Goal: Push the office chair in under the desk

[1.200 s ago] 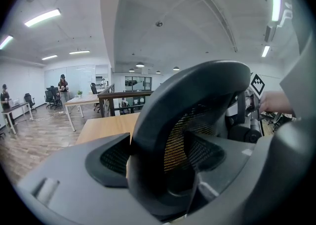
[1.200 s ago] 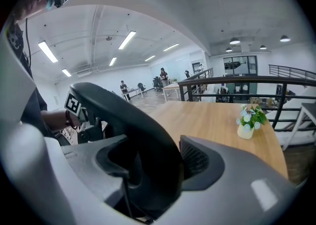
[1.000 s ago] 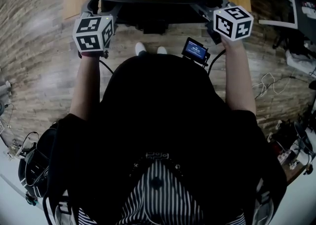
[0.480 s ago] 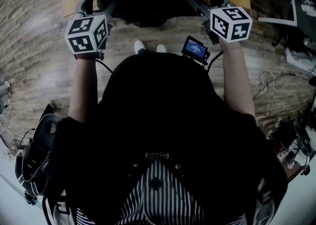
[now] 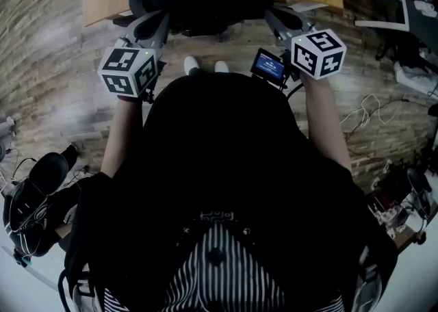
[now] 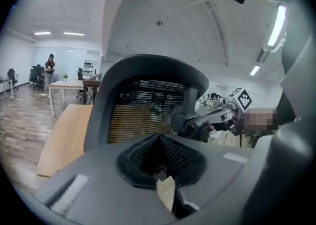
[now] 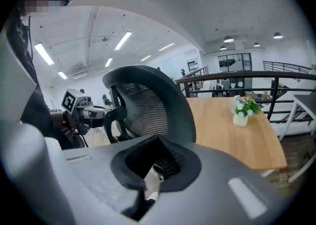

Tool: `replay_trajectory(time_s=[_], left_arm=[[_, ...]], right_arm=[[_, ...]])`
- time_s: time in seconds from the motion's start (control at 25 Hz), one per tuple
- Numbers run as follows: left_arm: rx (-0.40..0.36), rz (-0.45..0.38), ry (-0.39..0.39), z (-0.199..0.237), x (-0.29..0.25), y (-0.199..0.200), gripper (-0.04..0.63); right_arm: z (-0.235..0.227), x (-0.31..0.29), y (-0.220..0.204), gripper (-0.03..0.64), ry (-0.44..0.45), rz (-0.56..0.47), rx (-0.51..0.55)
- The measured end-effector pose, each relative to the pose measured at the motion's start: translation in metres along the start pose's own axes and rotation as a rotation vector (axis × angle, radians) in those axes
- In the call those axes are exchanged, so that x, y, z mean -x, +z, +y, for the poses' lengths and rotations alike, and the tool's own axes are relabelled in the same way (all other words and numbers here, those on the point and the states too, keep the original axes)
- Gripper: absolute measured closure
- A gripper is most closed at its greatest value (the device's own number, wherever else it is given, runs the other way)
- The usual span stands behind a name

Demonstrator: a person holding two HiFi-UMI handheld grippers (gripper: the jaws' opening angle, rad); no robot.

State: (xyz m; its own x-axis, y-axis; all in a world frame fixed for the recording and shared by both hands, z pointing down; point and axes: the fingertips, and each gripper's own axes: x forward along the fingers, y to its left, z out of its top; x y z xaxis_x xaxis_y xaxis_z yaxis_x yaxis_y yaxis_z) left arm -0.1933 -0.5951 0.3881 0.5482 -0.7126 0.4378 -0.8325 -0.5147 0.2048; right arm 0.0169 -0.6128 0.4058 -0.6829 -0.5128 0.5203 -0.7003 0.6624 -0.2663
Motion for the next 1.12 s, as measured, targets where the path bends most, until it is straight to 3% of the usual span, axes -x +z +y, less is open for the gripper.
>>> replay_trajectory(time_s=[0.2,0.32,0.64,0.8,1.12], left_arm=[[0.002,-0.075,-0.123,-0.025,0.003,0.014,0.591],[-0.050,-0.083,-0.163,-0.040,0.005,0.019,0.591],[-0.124,-0.129,-0.179,-0.055,0.011,0.039,0.592],[-0.162,-0.175,-0.224,-0.068,0.017,0.051,0.592],[-0.187,-0.164,-0.245,-0.074,0.017,0.049,0.592]], right_arm=[[0.016,0.002,0.009,0.617,0.039,-0.018,0.030],[0.030,0.002,0.016,0.617,0.069,-0.026,0.065],[0.045,0.001,0.023,0.618,0.106,-0.043,0.078],[0.044,0.001,0.023,0.617,0.109,-0.045,0.073],[0.040,0.003,0.025,0.618,0.086,-0.052,0.070]])
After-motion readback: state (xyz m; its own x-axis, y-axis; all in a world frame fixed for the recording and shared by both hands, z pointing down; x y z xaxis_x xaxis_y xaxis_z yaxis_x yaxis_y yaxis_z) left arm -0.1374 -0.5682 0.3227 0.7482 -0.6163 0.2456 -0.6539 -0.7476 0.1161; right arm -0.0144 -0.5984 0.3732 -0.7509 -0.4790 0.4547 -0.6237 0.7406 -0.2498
